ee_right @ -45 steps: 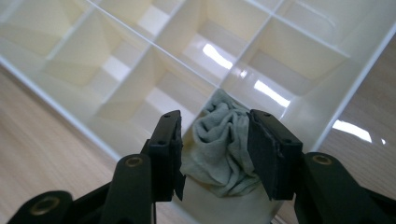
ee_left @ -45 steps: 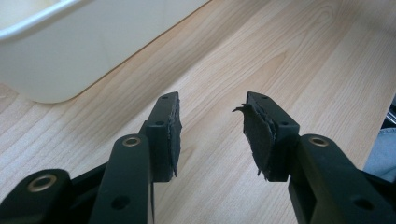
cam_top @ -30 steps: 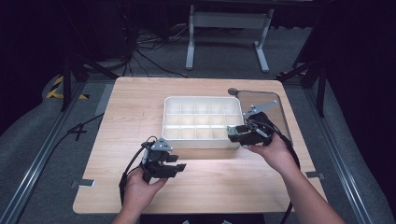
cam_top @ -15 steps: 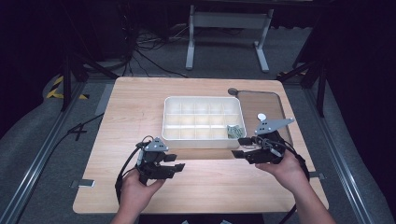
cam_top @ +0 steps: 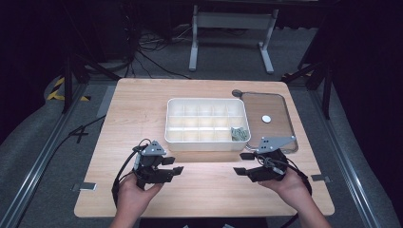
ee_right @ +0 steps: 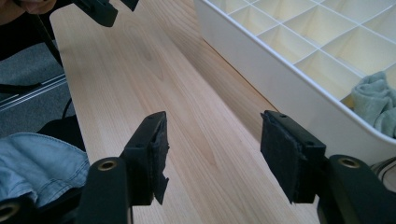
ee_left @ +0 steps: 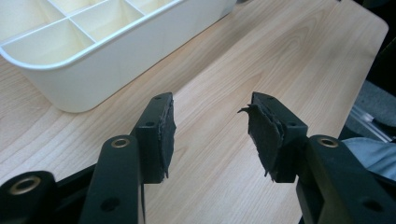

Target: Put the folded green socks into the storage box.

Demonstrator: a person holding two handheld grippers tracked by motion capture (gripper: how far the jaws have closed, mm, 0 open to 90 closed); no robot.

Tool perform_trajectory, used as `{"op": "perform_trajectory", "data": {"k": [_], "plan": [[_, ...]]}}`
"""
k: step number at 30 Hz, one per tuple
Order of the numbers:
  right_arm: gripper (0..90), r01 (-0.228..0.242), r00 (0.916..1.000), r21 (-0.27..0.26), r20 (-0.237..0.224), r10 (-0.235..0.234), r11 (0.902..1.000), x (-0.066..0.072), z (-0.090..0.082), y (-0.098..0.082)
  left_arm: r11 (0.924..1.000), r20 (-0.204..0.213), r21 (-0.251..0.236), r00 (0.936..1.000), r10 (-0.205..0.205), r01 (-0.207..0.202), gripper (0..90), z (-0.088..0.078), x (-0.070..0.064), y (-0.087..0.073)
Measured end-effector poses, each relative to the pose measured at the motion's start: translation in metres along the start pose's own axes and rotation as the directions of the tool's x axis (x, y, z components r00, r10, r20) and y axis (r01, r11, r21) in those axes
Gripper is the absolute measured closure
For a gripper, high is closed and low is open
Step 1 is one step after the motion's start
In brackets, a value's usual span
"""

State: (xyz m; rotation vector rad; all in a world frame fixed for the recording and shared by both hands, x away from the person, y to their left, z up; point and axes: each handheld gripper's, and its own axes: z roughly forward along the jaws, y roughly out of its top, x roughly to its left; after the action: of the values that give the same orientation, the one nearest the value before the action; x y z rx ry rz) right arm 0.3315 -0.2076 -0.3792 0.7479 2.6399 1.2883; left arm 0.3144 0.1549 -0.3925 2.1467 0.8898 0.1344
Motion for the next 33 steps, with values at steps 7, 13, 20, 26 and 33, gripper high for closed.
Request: {"op": "perform_trajectory", "data": {"k": [7,13,20,26,33], "plan": [[42.8,-0.056,0.9983,0.017,-0.013,0.056,0.9983,-0.010,0.021,-0.030,0.9960,0.019,0.009,0.9959,0.088,-0.088,50.1,0.010,0.000,-0.009],[41.6,-0.028,0.9993,0.055,-0.026,0.029,0.9981,-0.008,0.035,-0.040,0.9881,0.037,0.013,0.9876,0.153,-0.153,49.0,0.016,0.002,-0.015],[43.9,-0.014,0.9999,0.083,0.010,0.014,0.9965,-0.005,0.051,-0.049,0.9871,0.024,0.052,0.9884,0.150,-0.151,49.0,0.026,0.007,-0.019],[45.5,-0.030,0.9979,0.100,0.060,0.024,0.9945,-0.007,0.064,-0.063,0.9844,0.021,0.101,0.9895,0.143,-0.144,48.7,0.037,0.010,-0.023],[43.9,0.047,0.9940,0.109,0.093,-0.057,0.9930,0.002,0.075,-0.065,0.9816,0.040,0.116,0.9882,0.148,-0.152,49.5,0.046,0.010,-0.025]]}}
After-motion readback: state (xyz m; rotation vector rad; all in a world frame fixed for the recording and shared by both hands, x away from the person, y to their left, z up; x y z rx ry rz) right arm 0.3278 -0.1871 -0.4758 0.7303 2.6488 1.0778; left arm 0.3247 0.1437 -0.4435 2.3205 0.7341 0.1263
